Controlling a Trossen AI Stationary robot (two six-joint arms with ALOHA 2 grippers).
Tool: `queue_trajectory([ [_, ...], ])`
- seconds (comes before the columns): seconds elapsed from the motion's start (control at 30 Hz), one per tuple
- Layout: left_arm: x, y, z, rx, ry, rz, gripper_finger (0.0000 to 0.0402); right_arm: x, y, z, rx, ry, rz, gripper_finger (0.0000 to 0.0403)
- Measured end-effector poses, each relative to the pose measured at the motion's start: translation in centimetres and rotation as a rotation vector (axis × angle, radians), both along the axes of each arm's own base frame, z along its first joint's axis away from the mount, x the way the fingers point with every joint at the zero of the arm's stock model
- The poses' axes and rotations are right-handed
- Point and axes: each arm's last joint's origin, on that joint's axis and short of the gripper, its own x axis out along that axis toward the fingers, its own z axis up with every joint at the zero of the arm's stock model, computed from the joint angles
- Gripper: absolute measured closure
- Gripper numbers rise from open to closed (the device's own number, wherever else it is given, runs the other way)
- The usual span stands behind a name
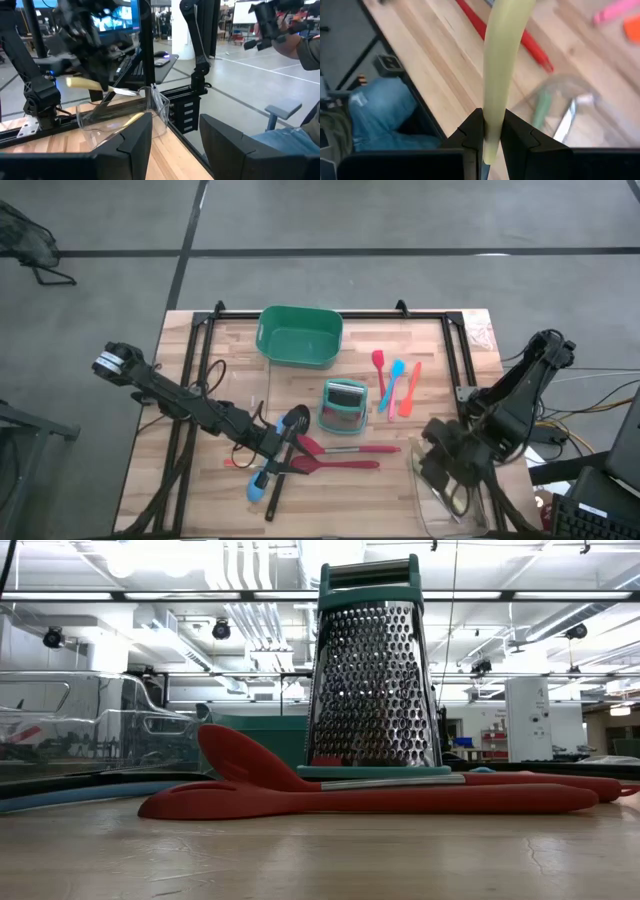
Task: Pick & Place Kitchen Items
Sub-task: Put the yellow table knife into the bottom transparent bin, then put the orange table knife into the bottom transparent bin
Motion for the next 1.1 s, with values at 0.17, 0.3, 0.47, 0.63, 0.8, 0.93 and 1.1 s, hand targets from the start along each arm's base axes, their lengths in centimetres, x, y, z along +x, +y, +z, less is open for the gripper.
queue_trajectory([
  [0.17,-0.4,0.1,-1.0,-0.006,-0.011,-0.002,0.023,-1.2,1.9,-2.3,0.009,0.09,-0.038,0.036],
  [0.3,-0.4,0.1,-1.0,-0.008,-0.015,-0.002,0.023,-1.6,3.0,-4.8,-0.045,0.171,-0.038,0.0355],
  [0.47,-0.4,0.1,-0.7,-0.02,-0.039,-0.003,0.023,-1.7,3.7,-7.5,-0.084,0.311,-0.039,0.036],
  [0.63,-0.4,0.1,-0.7,-0.018,-0.034,-0.003,0.023,-1.6,4.0,-9.2,-0.093,0.407,-0.034,0.0357],
  [0.8,-0.4,0.1,-1.1,-0.016,0.002,-0.003,0.023,-1.6,4.1,-9.8,-0.114,0.423,-0.038,0.0336],
  [0.93,-0.4,0.1,-1.3,-0.049,0.032,-0.003,0.023,-1.6,4.1,-9.9,-0.115,0.423,-0.038,0.0326],
  [1.1,-0.5,0.1,-1.9,-0.077,0.108,-0.001,0.023,-1.6,4.1,-9.9,-0.113,0.424,-0.051,0.0313],
])
